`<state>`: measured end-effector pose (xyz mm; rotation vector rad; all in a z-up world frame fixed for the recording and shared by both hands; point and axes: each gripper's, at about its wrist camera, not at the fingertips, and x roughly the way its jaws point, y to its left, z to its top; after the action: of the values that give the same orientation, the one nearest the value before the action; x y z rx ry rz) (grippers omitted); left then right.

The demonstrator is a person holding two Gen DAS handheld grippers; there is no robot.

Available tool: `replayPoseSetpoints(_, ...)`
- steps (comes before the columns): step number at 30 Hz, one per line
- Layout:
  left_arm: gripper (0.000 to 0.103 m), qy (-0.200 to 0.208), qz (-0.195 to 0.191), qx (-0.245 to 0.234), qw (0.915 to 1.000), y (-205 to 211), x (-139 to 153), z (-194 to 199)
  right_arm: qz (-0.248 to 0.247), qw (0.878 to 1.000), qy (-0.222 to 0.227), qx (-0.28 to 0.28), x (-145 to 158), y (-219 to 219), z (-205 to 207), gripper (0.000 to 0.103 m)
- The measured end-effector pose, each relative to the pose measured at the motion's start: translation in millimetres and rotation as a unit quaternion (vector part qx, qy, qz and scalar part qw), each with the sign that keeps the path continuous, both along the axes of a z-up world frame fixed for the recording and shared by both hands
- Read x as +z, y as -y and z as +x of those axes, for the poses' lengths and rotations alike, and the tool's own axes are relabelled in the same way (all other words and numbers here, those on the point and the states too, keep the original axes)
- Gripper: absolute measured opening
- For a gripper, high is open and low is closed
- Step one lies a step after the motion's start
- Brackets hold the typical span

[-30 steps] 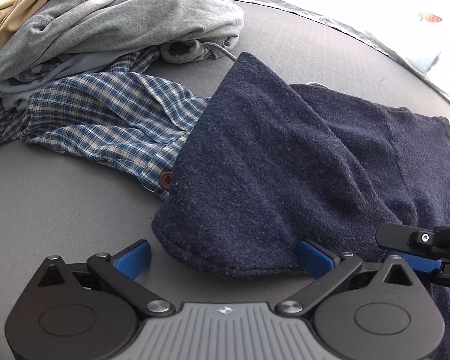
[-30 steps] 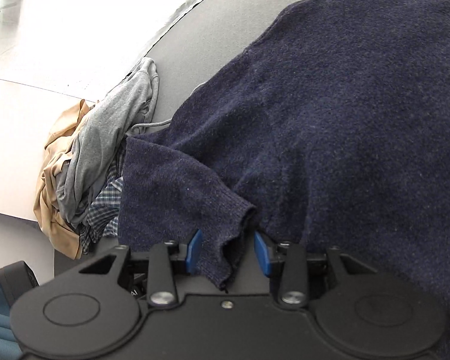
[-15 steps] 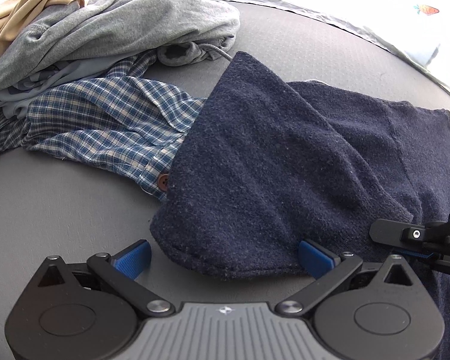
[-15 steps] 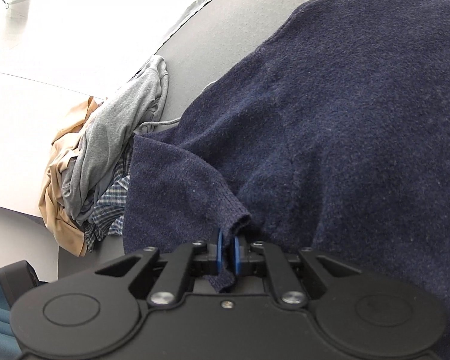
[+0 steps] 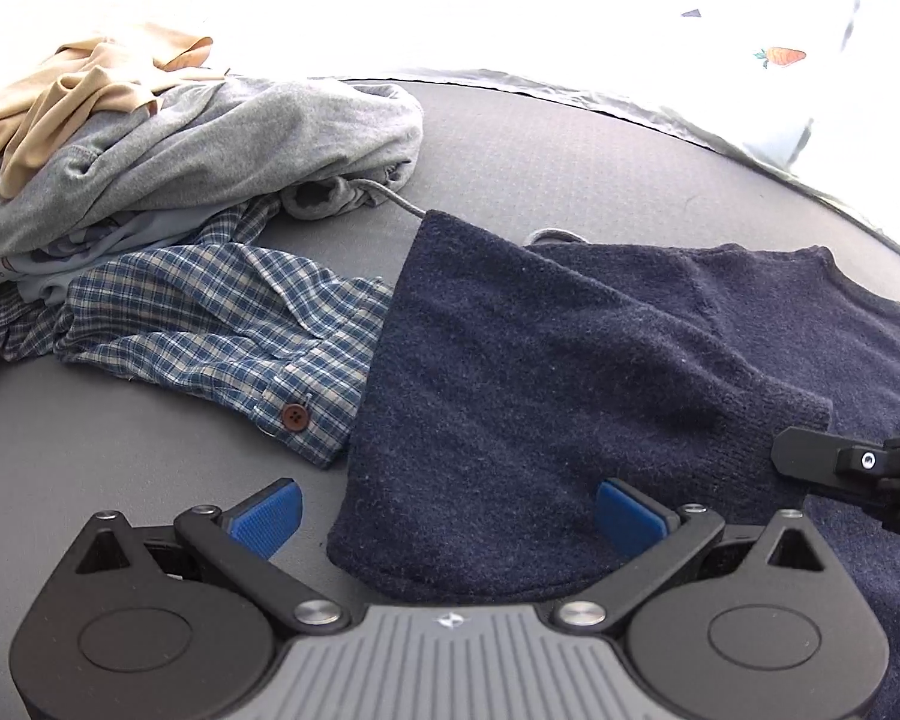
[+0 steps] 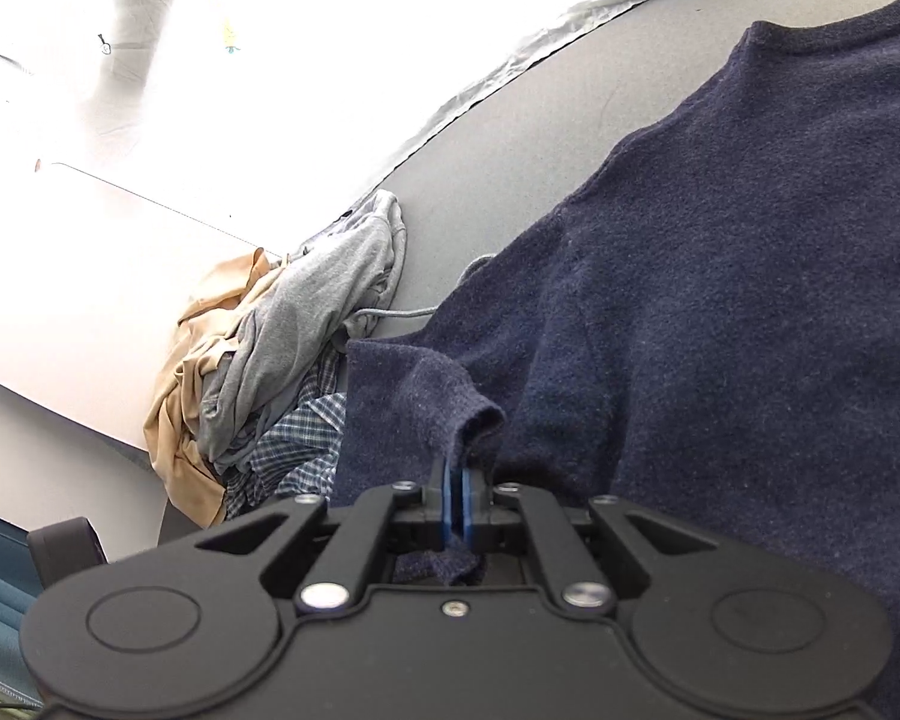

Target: Fold clothes

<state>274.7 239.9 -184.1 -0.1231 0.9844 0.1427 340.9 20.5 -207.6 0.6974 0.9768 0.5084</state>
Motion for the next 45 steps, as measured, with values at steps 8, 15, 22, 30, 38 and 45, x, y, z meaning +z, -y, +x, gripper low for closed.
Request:
replayPoseSetpoints(8, 0.103, 0.018, 0.019, 0.013, 0.9996, 29, 18, -39, 0.017, 0.999, 0.017, -0.033, 15, 56, -18, 0.004)
replayPoseSetpoints(15, 0.103, 0.001, 0.002, 0.040, 0.9992, 55, 18, -71, 0.012, 0.997, -0.011, -0.080, 6, 121, -41, 0.004)
replayPoseSetpoints(22, 0.103, -0.008, 0.001, 0.040, 0.9992, 103, 16, -89, 0.012, 0.994, -0.009, -0.106, 6, 184, -57, 0.004)
replayPoseSetpoints(30, 0.103, -0.008, -0.003, 0.056, 0.9984, 147, 14, -90, 0.012, 0.990, 0.006, -0.141, 11, 255, -62, 0.004)
replayPoseSetpoints(38, 0.103, -0.001, 0.016, 0.051, 0.9986, 194, 13, -85, 0.010, 0.977, 0.007, -0.214, 7, 341, -65, 0.004)
replayPoseSetpoints(45, 0.103, 0.006, 0.053, 0.060, 0.9968, 214, 17, -80, 0.003, 0.947, -0.005, -0.322, -8, 429, -71, 0.000)
